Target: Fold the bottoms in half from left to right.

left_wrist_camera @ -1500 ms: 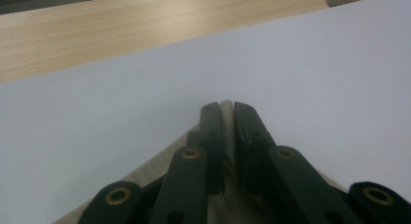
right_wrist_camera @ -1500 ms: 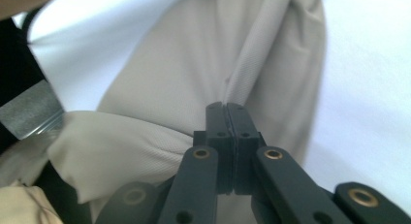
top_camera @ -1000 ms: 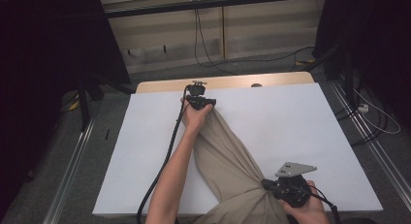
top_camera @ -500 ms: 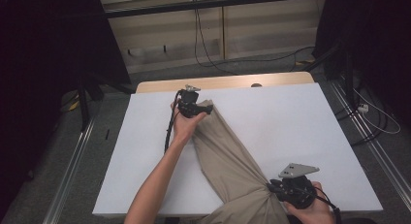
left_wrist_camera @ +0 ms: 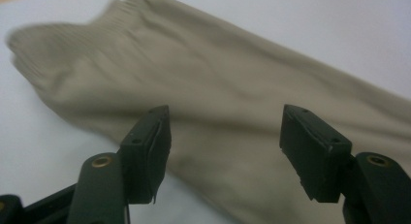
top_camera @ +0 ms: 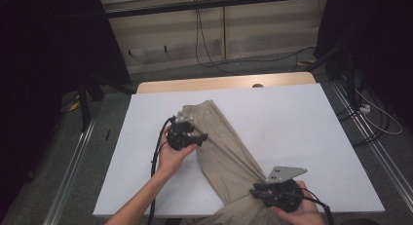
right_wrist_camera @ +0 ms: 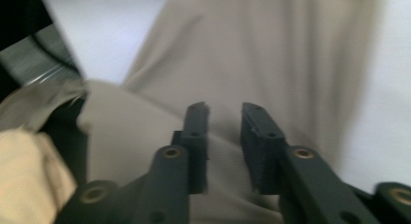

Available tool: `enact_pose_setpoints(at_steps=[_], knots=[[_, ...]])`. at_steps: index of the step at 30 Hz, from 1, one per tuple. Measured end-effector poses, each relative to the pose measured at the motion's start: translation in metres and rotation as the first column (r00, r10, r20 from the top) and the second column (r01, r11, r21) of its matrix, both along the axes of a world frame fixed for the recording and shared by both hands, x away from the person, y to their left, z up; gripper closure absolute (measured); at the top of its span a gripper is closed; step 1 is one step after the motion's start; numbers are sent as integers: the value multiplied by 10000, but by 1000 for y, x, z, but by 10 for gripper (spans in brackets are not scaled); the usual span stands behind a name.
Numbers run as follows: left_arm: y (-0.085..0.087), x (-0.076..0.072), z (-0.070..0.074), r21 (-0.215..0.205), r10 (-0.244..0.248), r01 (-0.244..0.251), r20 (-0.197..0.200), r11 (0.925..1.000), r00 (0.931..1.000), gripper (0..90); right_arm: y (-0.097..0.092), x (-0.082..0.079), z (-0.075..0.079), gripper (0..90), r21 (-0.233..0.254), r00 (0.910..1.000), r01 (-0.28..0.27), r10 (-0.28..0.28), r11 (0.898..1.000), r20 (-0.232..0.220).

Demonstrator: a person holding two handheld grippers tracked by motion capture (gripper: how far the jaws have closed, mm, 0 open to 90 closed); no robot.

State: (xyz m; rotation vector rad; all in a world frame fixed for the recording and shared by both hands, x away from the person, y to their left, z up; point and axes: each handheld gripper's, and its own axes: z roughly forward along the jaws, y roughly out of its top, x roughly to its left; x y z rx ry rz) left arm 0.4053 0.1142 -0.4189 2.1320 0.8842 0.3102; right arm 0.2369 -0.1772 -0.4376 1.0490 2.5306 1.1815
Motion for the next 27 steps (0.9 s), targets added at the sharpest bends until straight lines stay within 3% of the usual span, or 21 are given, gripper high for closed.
enact_pose_setpoints(at_steps=[3, 6, 7, 8, 11, 12, 14, 17, 20, 22, 24, 25, 27], knots=[[2, -35, -1, -283, -617, 609, -273, 9977, 9977, 399, 10, 0, -7, 604, -406, 9998, -218, 216, 9989, -48], [0, -71, -5, -477, -1208, 1185, -485, 9918, 9915, 433, 11, -2, -11, 677, -721, 9997, -214, 221, 9972, 95], [-1, -81, -8, -577, -1612, 1574, -689, 9858, 9845, 457, 9, -3, -10, 765, -699, 9997, -232, 235, 9973, 29], [-4, -92, -10, -413, -1899, 1873, -713, 9814, 9792, 482, 6, -5, -10, 833, -637, 9996, -281, 275, 9976, -94], [-13, -115, -17, -127, -2602, 2601, -772, 9655, 9624, 531, -3, -11, -10, 886, -428, 9994, -254, 244, 9988, -243], [-15, -121, -17, 111, -2726, 2739, -650, 9617, 9599, 557, -7, -13, -8, 889, -458, 9994, -248, 237, 9986, -254], [-22, -126, -14, -224, -3037, 3029, -516, 9527, 9514, 559, -14, -18, -6, 889, -339, 9997, -102, 94, 9994, -244], [-31, -130, -12, -318, -3247, 3236, -348, 9456, 9452, 581, -22, -27, -8, 884, -463, 9994, 35, -51, 9989, -337], [-42, -134, -15, 249, -3740, 3744, -195, 9269, 9272, 604, -23, -34, -8, 879, -570, 9996, -53, 38, 9984, -276], [-46, -137, -20, 506, -4050, 4074, -514, 9119, 9129, 607, -24, -36, -8, 852, -546, 9997, -31, 18, 9985, -244], [-48, -141, -26, 851, -4073, 4101, -484, 9081, 9120, 620, -26, -37, -7, 845, -587, 9998, -56, 44, 9983, -210], [-47, -141, -26, 931, -4251, 4275, -453, 8992, 9040, 639, -26, -37, -7, 822, -559, 9997, -6, -7, 9984, -236], [-45, -142, -25, 870, -4259, 4295, -574, 8989, 9030, 842, -27, -38, -7, 785, -583, 9996, 57, -72, 9983, -261]])
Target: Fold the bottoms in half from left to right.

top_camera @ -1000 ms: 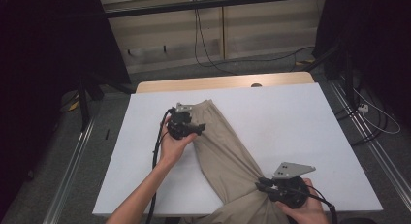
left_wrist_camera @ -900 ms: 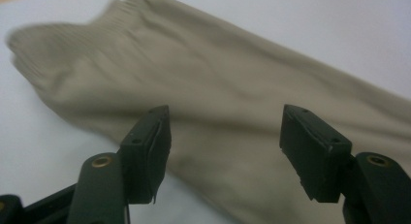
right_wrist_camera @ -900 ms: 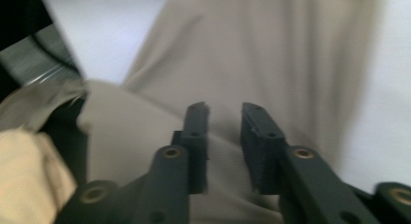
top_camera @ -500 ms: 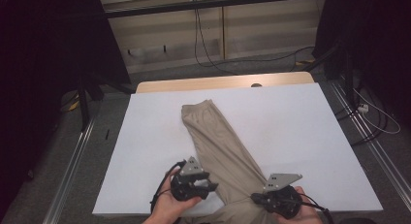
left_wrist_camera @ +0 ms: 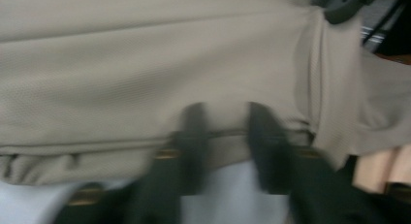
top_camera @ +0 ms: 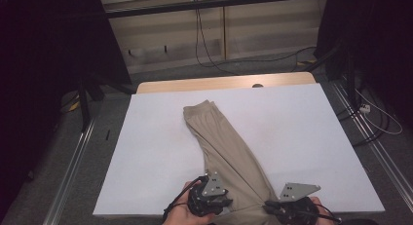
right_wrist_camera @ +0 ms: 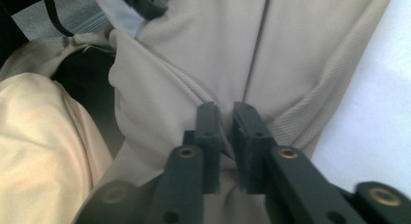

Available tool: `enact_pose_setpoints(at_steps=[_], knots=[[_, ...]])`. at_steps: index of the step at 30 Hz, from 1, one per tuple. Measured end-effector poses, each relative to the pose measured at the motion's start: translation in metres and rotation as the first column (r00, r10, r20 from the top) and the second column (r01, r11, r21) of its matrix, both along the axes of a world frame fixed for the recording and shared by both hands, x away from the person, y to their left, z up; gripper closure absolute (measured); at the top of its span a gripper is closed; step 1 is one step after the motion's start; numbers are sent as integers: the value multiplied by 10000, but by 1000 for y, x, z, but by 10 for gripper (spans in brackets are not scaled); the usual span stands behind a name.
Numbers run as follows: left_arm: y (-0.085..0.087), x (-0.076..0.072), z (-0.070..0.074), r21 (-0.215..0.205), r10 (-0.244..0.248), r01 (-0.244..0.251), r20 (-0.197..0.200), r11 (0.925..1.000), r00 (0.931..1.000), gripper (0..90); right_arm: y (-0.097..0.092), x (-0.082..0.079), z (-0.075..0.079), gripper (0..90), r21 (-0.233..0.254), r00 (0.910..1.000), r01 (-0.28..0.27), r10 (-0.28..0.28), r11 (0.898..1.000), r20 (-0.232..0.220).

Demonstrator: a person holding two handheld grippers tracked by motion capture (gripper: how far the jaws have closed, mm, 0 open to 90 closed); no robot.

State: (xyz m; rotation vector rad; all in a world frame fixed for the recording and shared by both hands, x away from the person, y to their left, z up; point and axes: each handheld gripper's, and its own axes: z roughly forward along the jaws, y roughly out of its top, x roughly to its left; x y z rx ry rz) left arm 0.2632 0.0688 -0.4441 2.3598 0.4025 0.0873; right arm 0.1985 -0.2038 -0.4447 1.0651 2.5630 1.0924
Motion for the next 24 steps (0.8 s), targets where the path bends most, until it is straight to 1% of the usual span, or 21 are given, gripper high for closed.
enact_pose_setpoints(at_steps=[1, 3, 5, 6, 7, 8, 9, 10, 11, 12, 14, 15, 16, 17, 18, 19, 20, 21, 22, 23, 24], knots=[[0, -2, 1, 139, -84, 82, 190, 9999, 9998, 890, 0, 0, 0, 777, 32, 10000, 10, -10, 10000, -5], [2, -6, 2, 277, -36, 29, 219, 9996, 9998, 900, 0, 1, 0, 736, 48, 10000, 18, -18, 10000, -39], [5, -10, 5, 428, 27, -31, 96, 9991, 10000, 900, -1, 2, 0, 707, 65, 9999, 102, -102, 9999, -64], [8, -11, 5, 376, 68, -72, 98, 9993, 9999, 900, -2, 4, 1, 679, 66, 9998, 175, -175, 9998, -38], [12, -13, 5, 262, 203, -203, 13, 9995, 9998, 900, -3, 5, 1, 657, 84, 9996, 273, -273, 9996, -43], [16, -14, 5, 233, 230, -228, -64, 9995, 9997, 900, -4, 6, 2, 641, 87, 9993, 381, -381, 9992, -10], [17, -14, 5, 247, 267, -266, -32, 9993, 9996, 900, -5, 8, 2, 608, 141, 9986, 518, -518, 9986, 35], [18, -14, 6, 290, 285, -286, 53, 9992, 9996, 900, -5, 9, 3, 597, 212, 9984, 560, -561, 9982, 30], [19, -15, 7, 209, 263, -263, 9, 9994, 9997, 900, -5, 10, 4, 590, 282, 9980, 636, -636, 9976, -1], [21, -15, 7, -61, 399, -399, -95, 9992, 9992, 891, -5, 12, 4, 577, 348, 9975, 708, -711, 9969, 53], [22, -13, 7, -271, 595, -599, -153, 9978, 9981, 723, -5, 16, 8, 561, 474, 9962, 841, -851, 9953, 200], [22, -11, 9, -289, 620, -622, -81, 9976, 9980, 674, -5, 20, 10, 562, 527, 9952, 918, -934, 9944, 288], [21, -9, 9, -652, 797, -802, -98, 9946, 9968, 655, -5, 23, 12, 578, 550, 9944, 961, -983, 9939, 389], [20, -6, 11, -681, 774, -779, -99, 9946, 9970, 631, -4, 28, 13, 621, 557, 9936, 991, -1018, 9935, 483], [18, -4, 12, -739, 863, -861, -16, 9935, 9963, 596, -4, 34, 14, 637, 515, 9932, 997, -1026, 9937, 559], [14, -3, 11, -741, 886, -867, 222, 9935, 9958, 536, -3, 41, 15, 667, 467, 9922, 1071, -1098, 9931, 597], [10, -1, 10, -502, 649, -626, 461, 9968, 9968, 505, -3, 48, 15, 681, 376, 9916, 1115, -1137, 9931, 615], [5, 1, 7, -497, 469, -434, 716, 9978, 9963, 491, -2, 55, 14, 686, 169, 9903, 1217, -1225, 9924, 657], [2, 2, 5, -344, 392, -366, 764, 9987, 9963, 461, -1, 65, 12, 693, -3, 9877, 1401, -1397, 9901, 703], [-1, 4, 2, -152, 116, -106, 674, 9998, 9977, 441, -1, 70, 10, 695, -4, 9864, 1507, -1503, 9886, 664], [-4, 5, -2, 104, -68, 62, 636, 9999, 9979, 419, -2, 78, 7, 691, -85, 9841, 1715, -1709, 9851, 483]])
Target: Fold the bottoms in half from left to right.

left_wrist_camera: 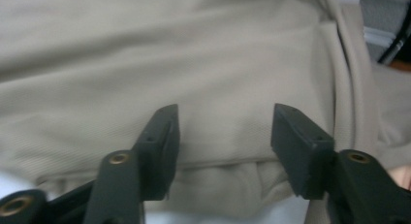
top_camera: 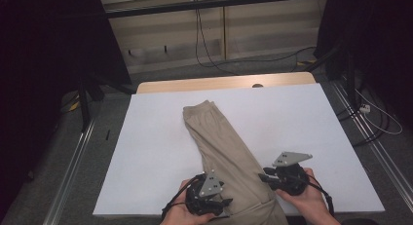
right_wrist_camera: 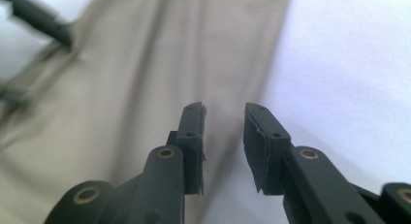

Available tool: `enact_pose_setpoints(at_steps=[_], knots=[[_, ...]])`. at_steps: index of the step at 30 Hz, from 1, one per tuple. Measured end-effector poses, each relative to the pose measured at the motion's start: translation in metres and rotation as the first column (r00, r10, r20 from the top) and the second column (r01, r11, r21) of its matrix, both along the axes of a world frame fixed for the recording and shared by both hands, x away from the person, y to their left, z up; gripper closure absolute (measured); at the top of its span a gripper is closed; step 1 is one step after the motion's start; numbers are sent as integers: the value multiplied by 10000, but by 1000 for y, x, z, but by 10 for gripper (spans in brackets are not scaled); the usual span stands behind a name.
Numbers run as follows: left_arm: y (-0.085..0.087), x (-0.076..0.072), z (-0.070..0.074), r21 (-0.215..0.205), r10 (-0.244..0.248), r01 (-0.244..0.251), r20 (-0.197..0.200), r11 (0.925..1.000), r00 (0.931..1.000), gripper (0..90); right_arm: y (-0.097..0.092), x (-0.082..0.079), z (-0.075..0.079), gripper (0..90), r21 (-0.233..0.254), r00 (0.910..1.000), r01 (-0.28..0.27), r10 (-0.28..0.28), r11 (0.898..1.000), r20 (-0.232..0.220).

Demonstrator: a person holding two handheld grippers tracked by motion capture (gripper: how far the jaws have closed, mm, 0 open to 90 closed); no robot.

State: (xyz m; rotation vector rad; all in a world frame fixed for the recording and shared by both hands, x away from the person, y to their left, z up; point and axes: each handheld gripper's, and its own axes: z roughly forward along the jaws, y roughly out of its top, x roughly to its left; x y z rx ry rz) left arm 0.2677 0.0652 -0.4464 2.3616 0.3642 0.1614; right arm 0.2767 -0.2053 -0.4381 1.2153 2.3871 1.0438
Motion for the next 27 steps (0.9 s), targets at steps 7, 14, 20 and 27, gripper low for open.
enact_pose_setpoints(at_steps=[7, 14, 20, 27], knots=[[12, -2, 3, 11, 213, -213, -621, 9998, 9978, 880, 3, 4, -12, 538, -55, 9995, 55, -56, 10000, -311], [31, -10, 6, 174, 454, -441, -820, 9989, 9956, 886, 18, -4, -12, 715, -526, 9975, -693, 698, 9962, 81], [32, -9, 7, 279, 477, -453, -919, 9986, 9946, 887, 21, -7, -11, 877, -315, 9963, -836, 828, 9960, -249], [36, -7, 9, 600, 138, -81, -951, 9982, 9954, 886, 16, -22, -9, 885, 167, 9923, -983, 993, 9950, -744]])
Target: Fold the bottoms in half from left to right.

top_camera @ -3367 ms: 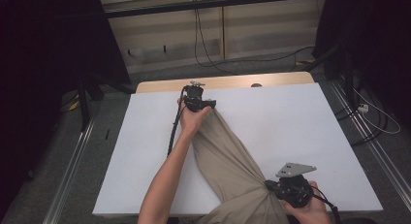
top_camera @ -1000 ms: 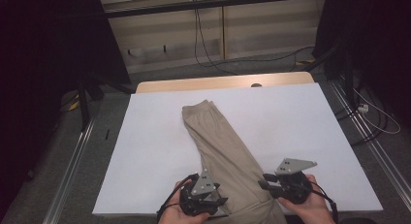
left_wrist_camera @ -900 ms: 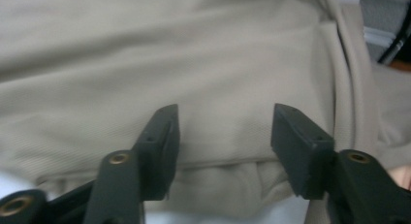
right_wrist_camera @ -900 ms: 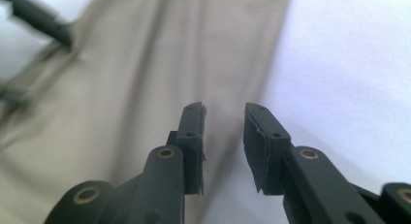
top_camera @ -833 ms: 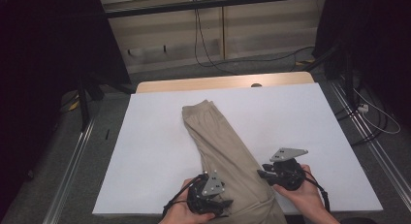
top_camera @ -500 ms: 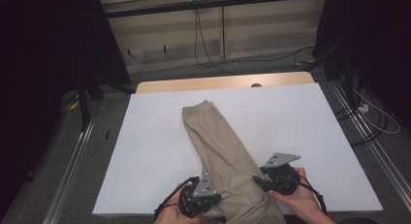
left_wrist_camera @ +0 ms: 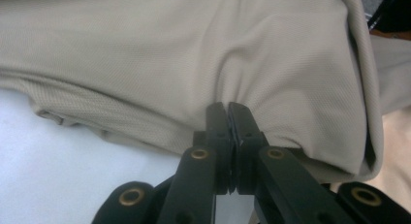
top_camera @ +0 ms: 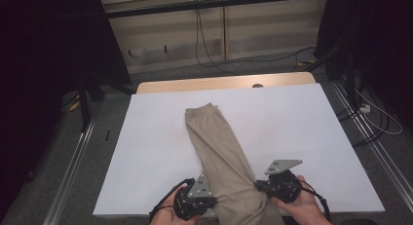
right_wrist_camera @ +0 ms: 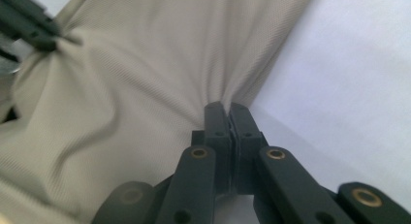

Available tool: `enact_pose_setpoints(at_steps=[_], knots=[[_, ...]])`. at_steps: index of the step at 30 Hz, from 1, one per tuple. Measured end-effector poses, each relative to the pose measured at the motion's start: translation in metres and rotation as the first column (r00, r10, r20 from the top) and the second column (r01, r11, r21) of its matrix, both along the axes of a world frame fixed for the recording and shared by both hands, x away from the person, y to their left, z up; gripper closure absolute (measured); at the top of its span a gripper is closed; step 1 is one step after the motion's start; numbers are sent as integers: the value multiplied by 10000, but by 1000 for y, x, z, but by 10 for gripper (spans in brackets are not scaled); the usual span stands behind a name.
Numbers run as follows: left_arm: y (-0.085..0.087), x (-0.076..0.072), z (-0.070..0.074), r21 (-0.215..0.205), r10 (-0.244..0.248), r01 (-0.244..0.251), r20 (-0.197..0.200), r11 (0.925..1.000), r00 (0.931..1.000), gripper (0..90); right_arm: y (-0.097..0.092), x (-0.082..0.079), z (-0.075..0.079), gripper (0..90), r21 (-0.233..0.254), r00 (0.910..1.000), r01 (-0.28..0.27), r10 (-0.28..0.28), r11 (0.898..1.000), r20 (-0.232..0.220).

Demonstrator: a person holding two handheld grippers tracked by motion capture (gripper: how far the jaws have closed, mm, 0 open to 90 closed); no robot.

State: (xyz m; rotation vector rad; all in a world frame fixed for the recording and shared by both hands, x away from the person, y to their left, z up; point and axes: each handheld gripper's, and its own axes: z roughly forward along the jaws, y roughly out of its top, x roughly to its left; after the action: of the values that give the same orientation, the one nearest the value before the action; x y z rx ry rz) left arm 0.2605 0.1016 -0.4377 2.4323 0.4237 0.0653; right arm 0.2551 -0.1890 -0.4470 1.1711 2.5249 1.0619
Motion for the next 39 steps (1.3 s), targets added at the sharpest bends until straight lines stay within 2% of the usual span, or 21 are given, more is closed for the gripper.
enact_pose_setpoints(at_steps=[2, 4, 6, 13, 14, 17, 18, 19, 21, 22, 23, 25, 28, 29, 32, 37, 38, 39], knots=[[0, -1, 0, -4, -95, 95, -126, 10000, 9999, 886, -2, -9, 1, 885, -71, 10000, -68, 68, 10000, 11], [1, -5, 0, -198, 28, -35, -367, 9998, 9993, 887, -3, -16, 2, 886, 0, 10000, -20, 20, 10000, 31], [3, -9, 1, -196, -42, 35, -376, 9998, 9993, 886, -4, -22, 2, 886, 56, 10000, -82, 82, 10000, -35], [22, -21, 3, -509, -183, 147, -708, 9986, 9973, 884, 7, -47, 1, 886, 341, 9960, -811, 824, 9961, -356], [24, -22, 2, -784, -208, 143, -831, 9968, 9963, 882, 8, -50, 1, 886, 331, 9953, -885, 896, 9955, -354], [25, -21, 4, -987, -135, 58, -770, 9951, 9969, 861, 10, -51, 2, 871, 413, 9951, -937, 950, 9947, -291], [25, -19, 5, -1017, -85, 10, -728, 9948, 9973, 819, 10, -49, 1, 846, 488, 9951, -941, 954, 9944, -246], [26, -17, 4, -997, 39, -104, -651, 9950, 9979, 748, 9, -47, 2, 792, 460, 9955, -925, 934, 9947, -180], [28, -14, 4, -1132, 204, -269, -586, 9932, 9981, 685, 6, -40, 4, 662, 596, 9977, -682, 681, 9959, 37], [28, -13, 5, -1139, 532, -583, -475, 9918, 9975, 635, 5, -37, 6, 619, 588, 9983, -586, 582, 9965, 77], [30, -9, 5, -1180, 618, -670, -472, 9907, 9970, 557, 4, -33, 7, 575, 628, 9988, -475, 464, 9969, 174], [33, -1, 6, -1334, 1095, -1108, -164, 9849, 9938, 490, 3, -24, 8, 501, 771, 9996, -244, 232, 9967, 168], [35, 12, 6, -1515, 1792, -1766, 35, 9726, 9838, 291, 2, -12, 9, 436, 789, 9995, -23, -3, 9969, 330], [36, 15, 7, -1561, 1919, -1877, 120, 9697, 9813, 257, 2, -7, 9, 423, 834, 9992, 77, -109, 9965, 375], [39, 27, 9, -1690, 2487, -2367, 534, 9568, 9671, 218, 2, 6, 11, 400, 840, 9979, 153, -206, 9963, 621], [45, 47, 13, -2009, 3169, -2977, 705, 9333, 9459, 184, 3, 24, 16, 400, 976, 9931, 287, -395, 9948, 1108], [46, 54, 14, -2098, 3328, -3118, 726, 9267, 9402, 181, 3, 29, 18, 411, 954, 9927, 262, -371, 9951, 1146], [46, 58, 15, -2104, 3419, -3197, 784, 9239, 9365, 181, 3, 35, 19, 425, 1007, 9918, 242, -365, 9946, 1224]])
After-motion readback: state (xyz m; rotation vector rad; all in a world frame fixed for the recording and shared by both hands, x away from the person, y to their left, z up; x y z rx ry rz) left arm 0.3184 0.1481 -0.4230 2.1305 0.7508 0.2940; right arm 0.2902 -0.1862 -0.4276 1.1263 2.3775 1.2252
